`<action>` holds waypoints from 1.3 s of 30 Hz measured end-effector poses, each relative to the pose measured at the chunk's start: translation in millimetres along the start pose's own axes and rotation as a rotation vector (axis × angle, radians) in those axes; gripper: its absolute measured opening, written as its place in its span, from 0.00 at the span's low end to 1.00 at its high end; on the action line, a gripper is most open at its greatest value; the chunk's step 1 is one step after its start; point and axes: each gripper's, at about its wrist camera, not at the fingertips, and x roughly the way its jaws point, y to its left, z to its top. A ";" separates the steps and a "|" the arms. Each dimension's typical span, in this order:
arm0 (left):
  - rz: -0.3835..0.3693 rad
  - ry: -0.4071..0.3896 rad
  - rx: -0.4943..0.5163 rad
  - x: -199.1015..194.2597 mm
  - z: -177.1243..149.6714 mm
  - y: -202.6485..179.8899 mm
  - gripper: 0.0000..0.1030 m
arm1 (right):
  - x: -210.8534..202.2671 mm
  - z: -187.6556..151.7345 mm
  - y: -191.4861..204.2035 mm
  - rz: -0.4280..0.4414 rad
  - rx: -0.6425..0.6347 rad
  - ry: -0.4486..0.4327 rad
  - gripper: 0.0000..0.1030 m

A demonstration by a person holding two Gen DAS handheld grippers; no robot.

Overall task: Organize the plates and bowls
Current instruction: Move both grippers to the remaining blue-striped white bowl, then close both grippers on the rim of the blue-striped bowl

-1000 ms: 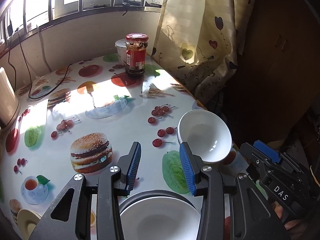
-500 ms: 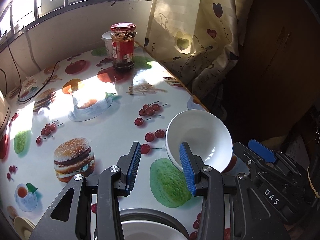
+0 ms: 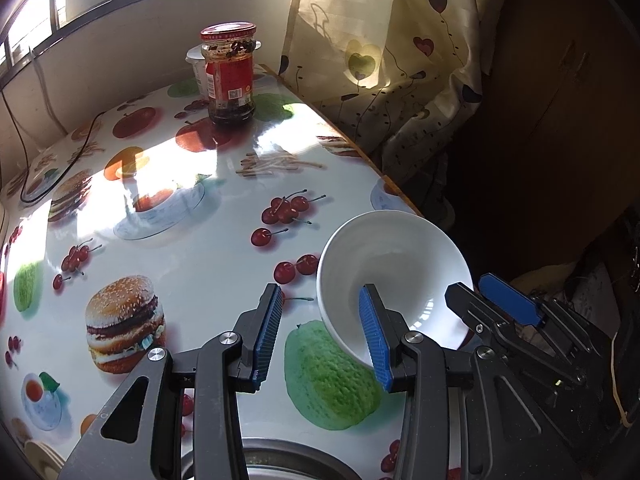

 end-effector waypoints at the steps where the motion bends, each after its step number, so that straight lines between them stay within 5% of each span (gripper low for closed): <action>1: 0.000 0.004 0.001 1.7 0.2 0.0 0.40 | 1.0 0.0 -0.1 0.000 -0.001 0.002 0.34; 18: 0.001 0.039 -0.001 14.8 -1.1 -0.5 0.25 | 9.0 1.4 0.4 0.014 -0.003 0.013 0.16; 39: 0.018 0.040 0.012 18.3 -1.3 -2.1 0.11 | 10.6 2.0 0.9 0.023 0.008 0.012 0.14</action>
